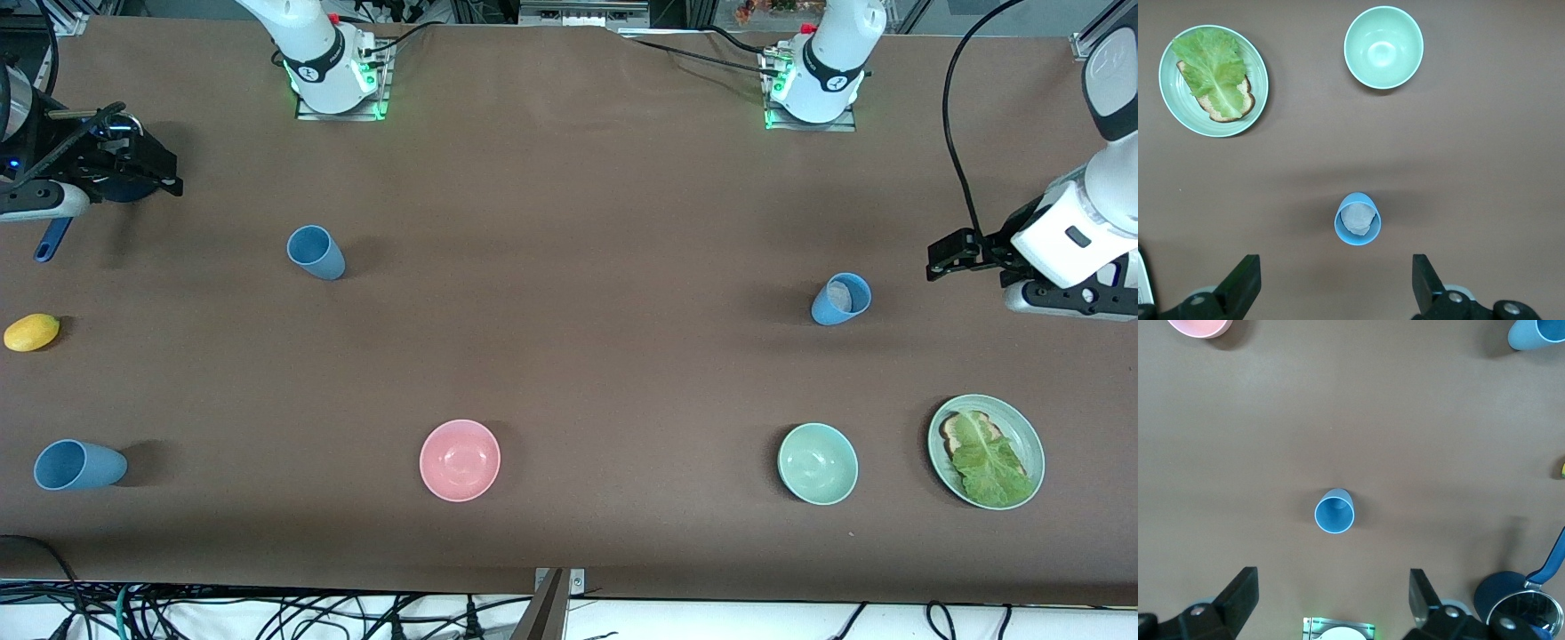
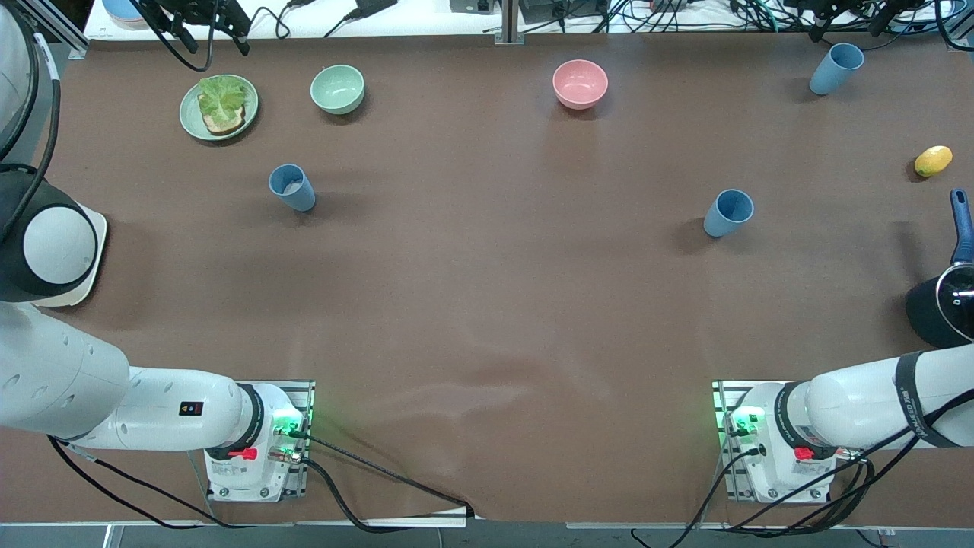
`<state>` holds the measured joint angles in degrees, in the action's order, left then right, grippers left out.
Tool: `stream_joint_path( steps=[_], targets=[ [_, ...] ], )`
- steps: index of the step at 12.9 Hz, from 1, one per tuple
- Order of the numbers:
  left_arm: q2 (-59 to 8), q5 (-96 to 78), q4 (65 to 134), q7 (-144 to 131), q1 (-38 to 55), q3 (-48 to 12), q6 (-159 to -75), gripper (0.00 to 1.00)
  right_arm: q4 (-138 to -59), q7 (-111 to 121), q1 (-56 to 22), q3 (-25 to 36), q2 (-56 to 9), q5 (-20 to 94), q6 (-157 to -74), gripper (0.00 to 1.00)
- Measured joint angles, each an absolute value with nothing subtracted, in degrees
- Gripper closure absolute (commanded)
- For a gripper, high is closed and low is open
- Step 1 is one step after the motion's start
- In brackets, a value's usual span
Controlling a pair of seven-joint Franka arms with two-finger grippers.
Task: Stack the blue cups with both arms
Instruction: 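Move the left gripper down to the blue cup holding white tissue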
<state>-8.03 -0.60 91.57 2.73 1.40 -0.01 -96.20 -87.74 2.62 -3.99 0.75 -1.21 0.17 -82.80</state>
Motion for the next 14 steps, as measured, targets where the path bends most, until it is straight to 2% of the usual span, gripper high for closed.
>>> stream_joint_path(
  steps=[3, 14],
  targets=[
    [-8.35, -0.6, 94.02, 2.73, 1.39, -0.01, -99.67, 0.0, -87.74, 2.62, -3.99, 0.75, -1.21, 0.17, -82.8, 0.0],
    [-8.61, -0.6, 110.84, 2.73, 1.28, 0.04, -118.54, 0.0, -87.81, 2.62, -3.99, 0.74, -1.28, 0.18, -82.8, 0.0]
  ],
)
